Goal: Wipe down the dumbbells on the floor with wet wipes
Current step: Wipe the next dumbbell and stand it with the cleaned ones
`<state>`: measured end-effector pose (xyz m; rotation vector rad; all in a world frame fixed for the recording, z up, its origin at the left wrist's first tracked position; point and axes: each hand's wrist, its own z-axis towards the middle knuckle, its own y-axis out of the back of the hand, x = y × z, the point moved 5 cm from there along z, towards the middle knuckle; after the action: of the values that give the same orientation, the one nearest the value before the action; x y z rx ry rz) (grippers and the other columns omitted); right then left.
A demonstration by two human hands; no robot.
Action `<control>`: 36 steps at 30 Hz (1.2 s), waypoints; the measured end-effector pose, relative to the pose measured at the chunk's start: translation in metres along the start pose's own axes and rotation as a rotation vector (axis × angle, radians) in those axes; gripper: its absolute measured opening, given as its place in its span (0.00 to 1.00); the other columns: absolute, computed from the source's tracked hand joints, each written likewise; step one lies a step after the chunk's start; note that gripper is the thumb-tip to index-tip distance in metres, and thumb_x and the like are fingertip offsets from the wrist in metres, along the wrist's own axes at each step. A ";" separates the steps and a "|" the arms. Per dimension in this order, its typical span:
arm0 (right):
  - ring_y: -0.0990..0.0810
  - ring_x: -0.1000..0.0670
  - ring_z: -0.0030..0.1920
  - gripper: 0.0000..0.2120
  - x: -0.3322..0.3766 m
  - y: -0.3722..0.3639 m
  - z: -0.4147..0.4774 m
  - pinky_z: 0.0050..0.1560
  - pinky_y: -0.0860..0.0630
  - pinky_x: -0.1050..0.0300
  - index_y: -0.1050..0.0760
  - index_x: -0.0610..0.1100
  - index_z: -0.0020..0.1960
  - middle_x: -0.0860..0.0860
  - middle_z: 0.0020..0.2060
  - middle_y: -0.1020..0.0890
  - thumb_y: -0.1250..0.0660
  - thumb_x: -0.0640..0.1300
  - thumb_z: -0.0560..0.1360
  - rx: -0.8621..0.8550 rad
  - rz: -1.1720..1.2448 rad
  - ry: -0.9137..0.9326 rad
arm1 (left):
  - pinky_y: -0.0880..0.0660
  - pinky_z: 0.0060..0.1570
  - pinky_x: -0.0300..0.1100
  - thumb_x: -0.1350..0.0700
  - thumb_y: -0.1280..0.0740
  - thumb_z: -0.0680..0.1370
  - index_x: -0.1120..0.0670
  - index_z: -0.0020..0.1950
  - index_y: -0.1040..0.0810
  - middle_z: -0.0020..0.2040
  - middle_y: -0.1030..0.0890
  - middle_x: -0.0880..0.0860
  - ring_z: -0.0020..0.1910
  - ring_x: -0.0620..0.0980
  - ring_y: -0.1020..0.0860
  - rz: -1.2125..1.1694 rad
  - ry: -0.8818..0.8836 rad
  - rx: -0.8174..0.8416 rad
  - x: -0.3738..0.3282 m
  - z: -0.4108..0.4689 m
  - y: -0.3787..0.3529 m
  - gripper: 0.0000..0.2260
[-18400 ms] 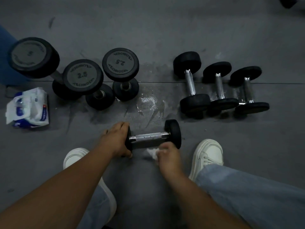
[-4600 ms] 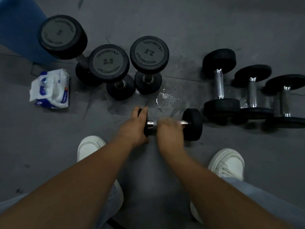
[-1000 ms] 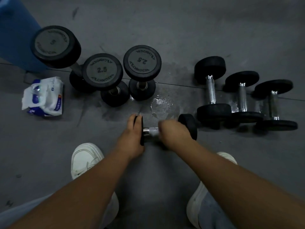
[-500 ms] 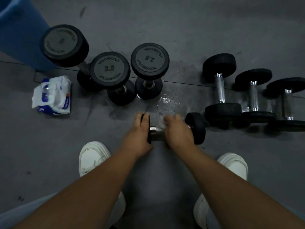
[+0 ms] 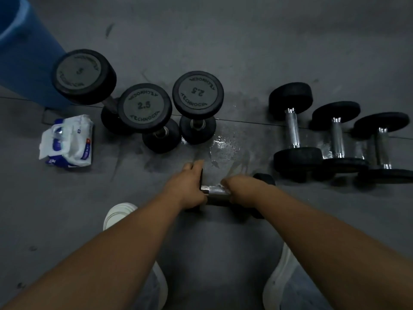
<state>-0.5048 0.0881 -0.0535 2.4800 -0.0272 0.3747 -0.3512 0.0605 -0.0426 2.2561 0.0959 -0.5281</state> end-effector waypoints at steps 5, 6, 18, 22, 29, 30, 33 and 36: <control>0.24 0.41 0.48 0.09 0.007 -0.003 -0.025 0.43 0.28 0.51 0.20 0.44 0.47 0.44 0.45 0.24 0.34 0.49 0.75 -0.472 -0.118 -0.054 | 0.29 0.65 0.51 0.51 0.24 0.70 0.48 0.77 0.40 0.76 0.39 0.53 0.69 0.57 0.30 -0.179 -0.039 -0.224 0.000 -0.010 0.009 0.39; 0.24 0.41 0.45 0.07 0.006 -0.001 -0.032 0.39 0.28 0.51 0.20 0.43 0.42 0.44 0.42 0.24 0.31 0.47 0.73 -0.584 -0.166 -0.123 | 0.30 0.66 0.50 0.50 0.25 0.71 0.47 0.77 0.41 0.79 0.44 0.53 0.70 0.58 0.31 -0.117 -0.078 -0.191 -0.004 -0.011 0.008 0.39; 0.35 0.41 0.70 0.17 0.000 0.010 -0.028 0.65 0.31 0.52 0.29 0.39 0.67 0.39 0.67 0.30 0.41 0.37 0.78 -0.221 -0.067 -0.295 | 0.26 0.59 0.50 0.55 0.30 0.71 0.41 0.77 0.44 0.77 0.44 0.52 0.61 0.61 0.24 0.189 0.006 -0.084 -0.019 -0.011 0.010 0.39; 0.28 0.42 0.64 0.17 0.006 0.008 -0.036 0.59 0.28 0.53 0.27 0.40 0.65 0.40 0.64 0.27 0.42 0.35 0.78 -0.256 -0.132 -0.297 | 0.28 0.62 0.49 0.53 0.29 0.69 0.43 0.78 0.43 0.74 0.38 0.54 0.67 0.59 0.28 0.187 0.028 0.015 -0.017 -0.008 0.011 0.40; 0.23 0.42 0.56 0.12 0.005 0.010 -0.047 0.51 0.26 0.52 0.24 0.40 0.57 0.42 0.55 0.23 0.43 0.36 0.78 -0.548 0.162 -0.402 | 0.28 0.61 0.48 0.50 0.29 0.69 0.44 0.79 0.46 0.73 0.38 0.54 0.66 0.59 0.28 0.183 0.023 0.050 -0.014 -0.006 0.010 0.42; 0.22 0.42 0.55 0.12 0.021 0.003 -0.045 0.52 0.26 0.52 0.25 0.41 0.57 0.42 0.54 0.21 0.44 0.36 0.78 -0.545 0.197 -0.362 | 0.28 0.61 0.48 0.50 0.29 0.69 0.44 0.79 0.46 0.73 0.38 0.54 0.66 0.59 0.27 0.176 0.030 0.051 -0.014 -0.006 0.008 0.41; 0.21 0.44 0.51 0.09 0.057 -0.013 -0.042 0.52 0.30 0.52 0.26 0.45 0.55 0.45 0.50 0.20 0.43 0.40 0.79 -0.598 0.117 -0.122 | 0.27 0.60 0.49 0.47 0.30 0.71 0.43 0.78 0.45 0.73 0.39 0.55 0.63 0.61 0.25 0.147 0.031 0.044 -0.012 -0.006 0.003 0.39; 0.20 0.44 0.47 0.08 0.023 -0.013 -0.043 0.60 0.33 0.53 0.25 0.48 0.50 0.47 0.44 0.18 0.40 0.40 0.76 -0.685 0.125 -0.265 | 0.26 0.61 0.50 0.50 0.30 0.69 0.43 0.78 0.47 0.73 0.41 0.54 0.62 0.61 0.25 0.145 0.039 0.053 -0.010 -0.005 0.001 0.41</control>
<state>-0.4921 0.1256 -0.0216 1.8328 -0.3597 0.0613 -0.3582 0.0651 -0.0350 2.3042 -0.0624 -0.4140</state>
